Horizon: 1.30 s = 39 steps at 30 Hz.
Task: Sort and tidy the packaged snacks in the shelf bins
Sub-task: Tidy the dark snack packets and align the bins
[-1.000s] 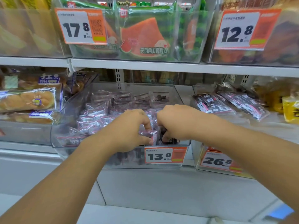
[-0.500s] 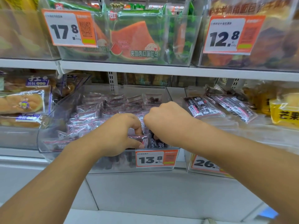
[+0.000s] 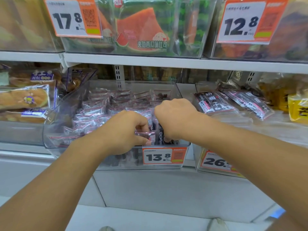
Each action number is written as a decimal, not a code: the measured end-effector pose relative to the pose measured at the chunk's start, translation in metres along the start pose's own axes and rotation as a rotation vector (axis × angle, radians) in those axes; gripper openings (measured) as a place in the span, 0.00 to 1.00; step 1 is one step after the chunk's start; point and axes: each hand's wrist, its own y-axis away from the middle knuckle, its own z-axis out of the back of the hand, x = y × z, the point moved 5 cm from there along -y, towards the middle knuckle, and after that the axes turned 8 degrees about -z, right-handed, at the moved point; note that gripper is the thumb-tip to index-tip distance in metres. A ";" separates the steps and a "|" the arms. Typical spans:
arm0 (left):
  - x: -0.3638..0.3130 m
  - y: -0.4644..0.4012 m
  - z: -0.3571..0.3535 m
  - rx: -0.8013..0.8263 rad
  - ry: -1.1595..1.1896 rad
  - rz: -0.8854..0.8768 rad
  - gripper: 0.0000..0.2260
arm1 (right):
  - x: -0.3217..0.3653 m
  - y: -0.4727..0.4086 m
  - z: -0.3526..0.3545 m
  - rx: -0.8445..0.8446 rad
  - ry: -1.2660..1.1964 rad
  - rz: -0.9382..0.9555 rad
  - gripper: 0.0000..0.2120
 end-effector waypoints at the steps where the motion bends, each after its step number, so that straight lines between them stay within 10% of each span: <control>1: 0.000 0.000 0.000 0.000 -0.004 0.002 0.10 | 0.001 -0.002 -0.001 0.024 -0.002 -0.006 0.16; 7: 0.001 -0.002 0.000 -0.007 -0.038 0.038 0.11 | 0.007 0.004 -0.003 -0.054 0.058 0.125 0.12; 13: 0.006 -0.006 -0.001 0.011 0.103 0.165 0.40 | -0.003 0.009 -0.008 -0.039 0.007 0.092 0.18; 20: 0.022 -0.026 -0.002 0.060 0.173 0.211 0.03 | -0.010 0.019 0.001 -0.020 -0.010 0.075 0.24; 28: 0.025 -0.025 0.024 -0.024 0.064 0.033 0.17 | -0.011 0.016 0.001 0.077 -0.053 0.088 0.18; 39: 0.012 -0.028 0.007 -0.015 -0.040 0.018 0.10 | -0.008 0.002 -0.010 0.005 0.004 0.088 0.18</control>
